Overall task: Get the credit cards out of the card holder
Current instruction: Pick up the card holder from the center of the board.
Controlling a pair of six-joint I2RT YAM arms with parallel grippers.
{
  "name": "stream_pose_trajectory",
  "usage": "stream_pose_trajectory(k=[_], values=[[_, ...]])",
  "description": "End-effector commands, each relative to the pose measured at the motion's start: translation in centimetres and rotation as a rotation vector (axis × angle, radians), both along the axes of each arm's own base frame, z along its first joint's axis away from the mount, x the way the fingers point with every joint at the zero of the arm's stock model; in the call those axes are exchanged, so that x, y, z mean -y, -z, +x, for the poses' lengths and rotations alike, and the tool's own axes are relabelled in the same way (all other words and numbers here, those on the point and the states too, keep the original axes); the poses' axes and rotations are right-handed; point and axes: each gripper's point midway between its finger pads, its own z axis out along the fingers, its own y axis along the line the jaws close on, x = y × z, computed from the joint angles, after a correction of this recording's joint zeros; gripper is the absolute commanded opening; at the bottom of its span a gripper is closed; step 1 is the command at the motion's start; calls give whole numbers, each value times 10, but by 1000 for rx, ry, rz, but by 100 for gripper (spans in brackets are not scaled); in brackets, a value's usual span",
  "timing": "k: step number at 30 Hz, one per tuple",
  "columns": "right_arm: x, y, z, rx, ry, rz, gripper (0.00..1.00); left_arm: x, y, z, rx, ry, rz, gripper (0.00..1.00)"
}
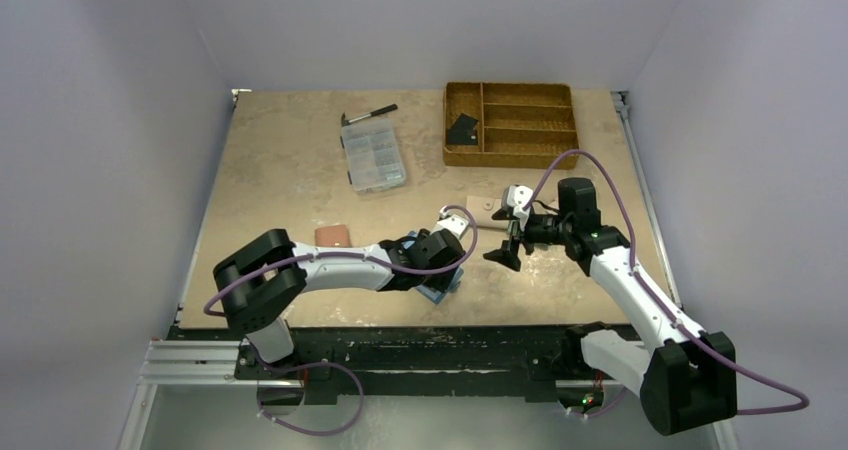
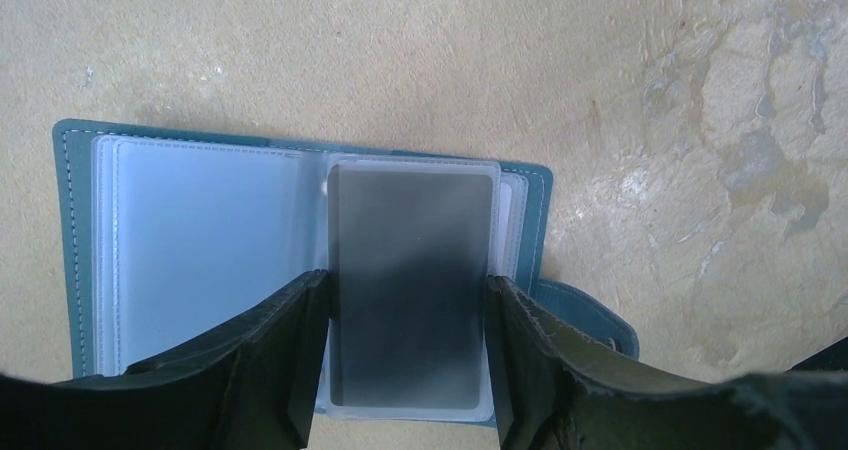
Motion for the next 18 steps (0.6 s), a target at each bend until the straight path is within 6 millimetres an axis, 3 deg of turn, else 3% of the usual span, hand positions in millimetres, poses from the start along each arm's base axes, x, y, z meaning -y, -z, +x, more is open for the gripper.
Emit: stream_pose_trajectory(k=[1,7,14,18], values=[[-2,1,-4,-8,-30,12,99,-9,-4,2,11,-43,7,47],[-8,6,-5,-138,-49,25,96,1,-10,-4,-84,-59,-195,38],[-20,34,-5,-537,-85,-29,60,1,-34,4,-197,-130,-589,30],[-37,53,-3,-557,-63,-112,59,5,-42,1,-225,-125,-661,26]])
